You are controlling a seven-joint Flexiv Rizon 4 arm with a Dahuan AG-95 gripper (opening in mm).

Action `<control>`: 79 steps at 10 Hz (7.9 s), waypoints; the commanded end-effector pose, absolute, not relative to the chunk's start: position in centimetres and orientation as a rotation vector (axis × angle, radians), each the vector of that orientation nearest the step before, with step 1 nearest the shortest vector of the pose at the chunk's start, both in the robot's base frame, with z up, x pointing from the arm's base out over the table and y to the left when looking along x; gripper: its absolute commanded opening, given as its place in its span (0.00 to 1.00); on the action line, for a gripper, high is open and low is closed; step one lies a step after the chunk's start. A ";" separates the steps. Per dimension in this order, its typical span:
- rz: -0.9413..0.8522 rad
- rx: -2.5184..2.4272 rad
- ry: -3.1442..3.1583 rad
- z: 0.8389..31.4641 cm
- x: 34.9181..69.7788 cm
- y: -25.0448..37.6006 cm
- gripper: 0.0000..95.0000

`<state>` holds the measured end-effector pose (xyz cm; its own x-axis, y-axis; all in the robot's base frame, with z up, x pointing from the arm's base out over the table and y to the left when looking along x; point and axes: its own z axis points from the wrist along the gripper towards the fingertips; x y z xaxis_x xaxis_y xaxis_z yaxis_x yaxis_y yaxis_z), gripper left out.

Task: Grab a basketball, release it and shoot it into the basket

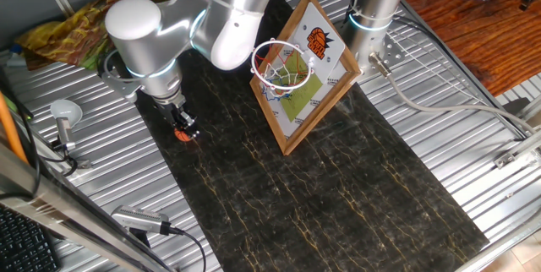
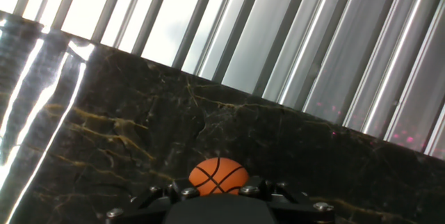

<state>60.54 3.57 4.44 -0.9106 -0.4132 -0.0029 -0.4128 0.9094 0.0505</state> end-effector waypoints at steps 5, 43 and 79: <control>-0.085 0.690 -3.033 10.0 59.9 4.1 0.00; -0.235 0.552 -2.713 30.7 41.7 4.7 0.00; -0.275 0.462 -2.786 26.4 37.4 7.6 0.60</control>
<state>37.36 7.62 26.43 -0.9019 -0.3397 0.2667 -0.2832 0.9314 0.2288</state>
